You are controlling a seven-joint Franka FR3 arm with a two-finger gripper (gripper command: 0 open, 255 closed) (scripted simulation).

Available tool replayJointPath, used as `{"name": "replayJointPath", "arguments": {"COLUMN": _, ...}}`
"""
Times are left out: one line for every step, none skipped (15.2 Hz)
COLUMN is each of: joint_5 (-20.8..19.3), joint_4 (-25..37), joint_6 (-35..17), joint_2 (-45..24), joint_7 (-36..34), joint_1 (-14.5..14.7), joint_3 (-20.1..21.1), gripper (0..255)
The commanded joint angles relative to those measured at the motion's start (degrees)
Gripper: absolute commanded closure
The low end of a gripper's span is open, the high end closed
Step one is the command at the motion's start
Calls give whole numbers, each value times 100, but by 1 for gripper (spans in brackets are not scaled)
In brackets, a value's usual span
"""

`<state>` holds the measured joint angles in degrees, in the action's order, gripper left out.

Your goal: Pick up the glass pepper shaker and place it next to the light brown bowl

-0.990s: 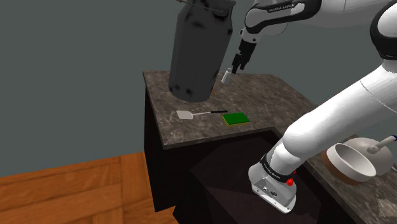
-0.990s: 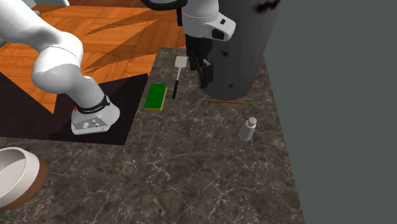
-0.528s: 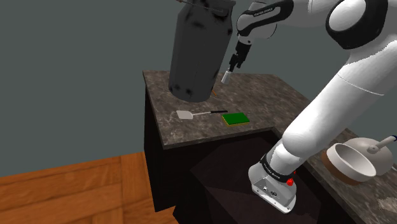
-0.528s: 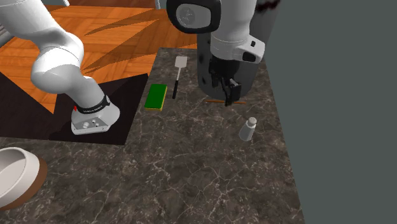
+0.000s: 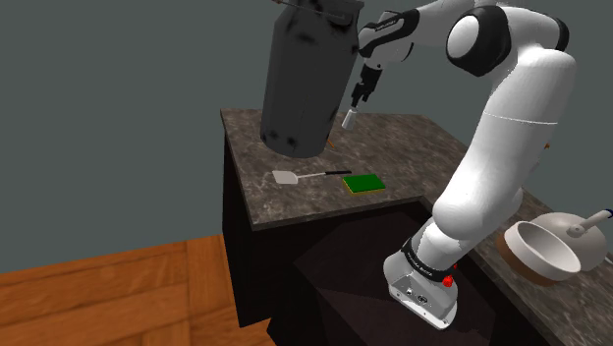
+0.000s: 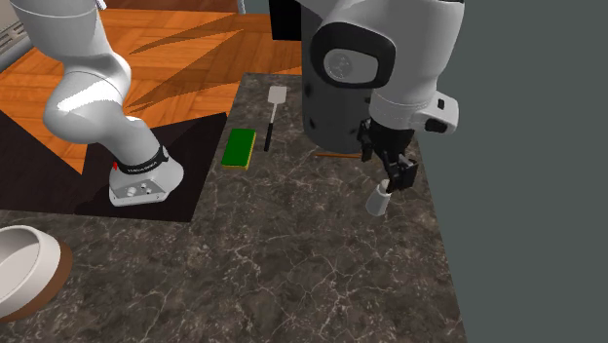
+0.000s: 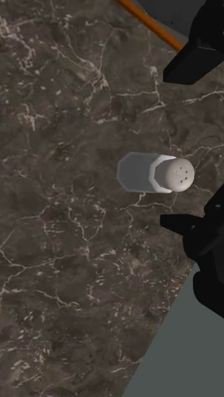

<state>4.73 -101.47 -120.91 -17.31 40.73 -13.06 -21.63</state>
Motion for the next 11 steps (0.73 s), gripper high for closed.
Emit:
{"name": "replayJointPath", "arguments": {"joint_5": 96, "joint_4": 282, "joint_6": 20, "joint_2": -243, "joint_7": 115, "joint_1": -94, "joint_3": 7, "gripper": 0}}
{"name": "replayJointPath", "arguments": {"joint_5": 110, "joint_4": 250, "joint_6": -43, "joint_2": -276, "joint_7": 124, "joint_1": -101, "joint_3": 14, "gripper": 0}}
{"name": "replayJointPath", "arguments": {"joint_5": 126, "joint_4": 218, "joint_6": -107, "joint_2": -311, "joint_7": 134, "joint_1": -107, "joint_3": 20, "gripper": 0}}
{"name": "replayJointPath", "arguments": {"joint_5": 142, "joint_4": 189, "joint_6": -169, "joint_2": -346, "joint_7": 144, "joint_1": -114, "joint_3": 26, "gripper": 0}}
{"name": "replayJointPath", "arguments": {"joint_5": 158, "joint_4": 160, "joint_6": -232, "joint_2": -382, "joint_7": 154, "joint_1": -121, "joint_3": 33, "gripper": 0}}
{"name": "replayJointPath", "arguments": {"joint_5": 175, "joint_4": 133, "joint_6": -294, "joint_2": -419, "joint_7": 164, "joint_1": -128, "joint_3": 39, "gripper": 0}}
{"name": "replayJointPath", "arguments": {"joint_5": 192, "joint_4": 107, "joint_6": -355, "joint_2": -457, "joint_7": 175, "joint_1": -135, "joint_3": 46, "gripper": 0}}
{"name": "replayJointPath", "arguments": {"joint_5": 219, "joint_4": 70, "joint_6": -451, "joint_2": -519, "joint_7": 192, "joint_1": -147, "joint_3": 58, "gripper": 0}}
{"name": "replayJointPath", "arguments": {"joint_5": 219, "joint_4": 68, "joint_6": -452, "joint_2": -518, "joint_7": 192, "joint_1": -147, "joint_3": 58, "gripper": 0}}
{"name": "replayJointPath", "arguments": {"joint_5": 219, "joint_4": 69, "joint_6": -451, "joint_2": -519, "joint_7": 192, "joint_1": -147, "joint_3": 58, "gripper": 0}}
{"name": "replayJointPath", "arguments": {"joint_5": 219, "joint_4": 70, "joint_6": -451, "joint_2": -519, "joint_7": 192, "joint_1": -147, "joint_3": 58, "gripper": 0}}
